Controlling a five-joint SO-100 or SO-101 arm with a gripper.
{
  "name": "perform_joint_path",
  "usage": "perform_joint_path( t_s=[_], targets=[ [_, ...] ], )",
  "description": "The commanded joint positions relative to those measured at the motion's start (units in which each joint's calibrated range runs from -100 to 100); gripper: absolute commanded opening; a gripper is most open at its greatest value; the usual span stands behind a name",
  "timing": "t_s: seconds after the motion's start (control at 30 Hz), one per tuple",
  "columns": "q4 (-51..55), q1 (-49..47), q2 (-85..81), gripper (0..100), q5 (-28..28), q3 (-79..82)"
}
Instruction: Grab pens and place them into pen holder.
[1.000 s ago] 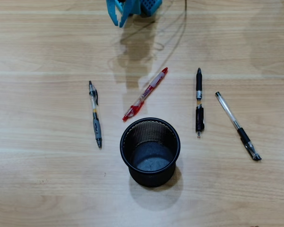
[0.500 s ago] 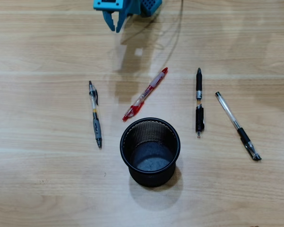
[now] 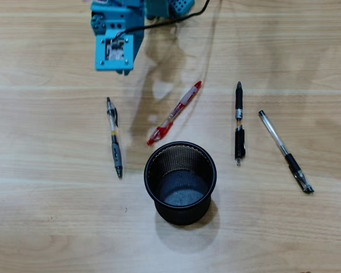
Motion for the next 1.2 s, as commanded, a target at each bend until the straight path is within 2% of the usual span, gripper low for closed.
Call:
perform_joint_path(
  t_s=[0.0,0.2,0.53,0.63,0.83,1.17],
  targets=[
    [4.56,0.43,10.59,2,0.77,-16.3],
    [9.3,1.43,24.95,2,3.32,-33.97],
    [9.38,2.25,37.89,2,3.52,-42.08],
    [9.99,3.79,40.58,2,5.4,-45.78],
    [21.27,7.24,46.88,2,7.13,-59.66],
    [21.61,1.8,48.81,2,6.62,-62.0]
  ],
)
